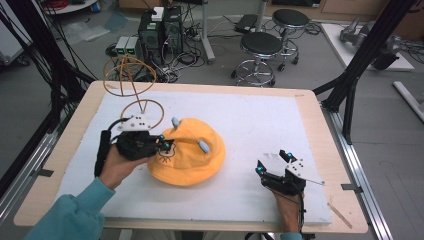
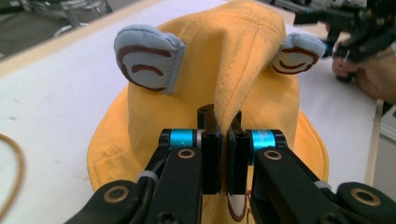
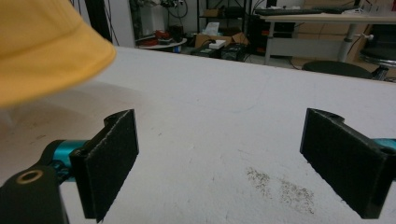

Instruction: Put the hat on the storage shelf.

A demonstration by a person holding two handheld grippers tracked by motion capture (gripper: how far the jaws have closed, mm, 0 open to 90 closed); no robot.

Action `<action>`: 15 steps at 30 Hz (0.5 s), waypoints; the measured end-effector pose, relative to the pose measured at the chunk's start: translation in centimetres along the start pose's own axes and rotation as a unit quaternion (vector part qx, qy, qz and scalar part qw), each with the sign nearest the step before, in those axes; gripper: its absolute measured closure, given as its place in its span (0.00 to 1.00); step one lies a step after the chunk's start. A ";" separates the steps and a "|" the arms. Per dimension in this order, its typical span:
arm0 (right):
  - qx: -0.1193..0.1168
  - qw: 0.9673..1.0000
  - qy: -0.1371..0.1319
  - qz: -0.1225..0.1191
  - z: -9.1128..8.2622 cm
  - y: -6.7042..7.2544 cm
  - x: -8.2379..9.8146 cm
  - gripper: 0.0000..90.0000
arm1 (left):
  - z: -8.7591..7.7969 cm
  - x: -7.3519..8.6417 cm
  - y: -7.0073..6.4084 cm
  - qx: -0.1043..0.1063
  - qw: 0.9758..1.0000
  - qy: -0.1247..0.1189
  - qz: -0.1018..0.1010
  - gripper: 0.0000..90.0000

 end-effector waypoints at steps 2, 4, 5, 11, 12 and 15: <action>0.000 1.000 0.000 0.000 0.0 0.0 0.0 0.12 | -0.8 -1.2 0.6 -0.007 1.000 -0.008 0.002 0.96; 0.000 1.000 0.000 0.000 0.0 0.0 0.0 0.12 | -1.7 -2.4 1.1 -0.013 1.000 -0.019 0.001 0.96; 0.000 1.000 0.000 0.000 0.0 0.0 0.0 0.12 | -2.0 -2.9 1.4 -0.015 1.000 -0.025 0.001 0.96; 0.001 1.000 0.001 0.001 0.0 0.0 0.0 0.12 | -3.8 -5.4 2.5 -0.028 0.998 -0.051 0.003 0.96; 0.000 1.000 0.002 0.002 0.0 0.0 0.0 0.12 | -4.0 -5.8 2.7 -0.031 0.998 -0.053 0.004 0.96; 0.000 1.000 0.002 0.001 0.0 0.0 0.0 0.12 | -4.7 -7.0 3.6 -0.043 0.997 -0.060 0.004 0.96</action>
Point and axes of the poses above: each handheld gripper's, and its own axes: z roughly forward along the jaws, x roughly out of its underside, y roughly to its left, the point moved 6 cm from there along z, roughly forward along the jaws, and after that the axes turned 7 degrees about -x, right-handed, at the moved point
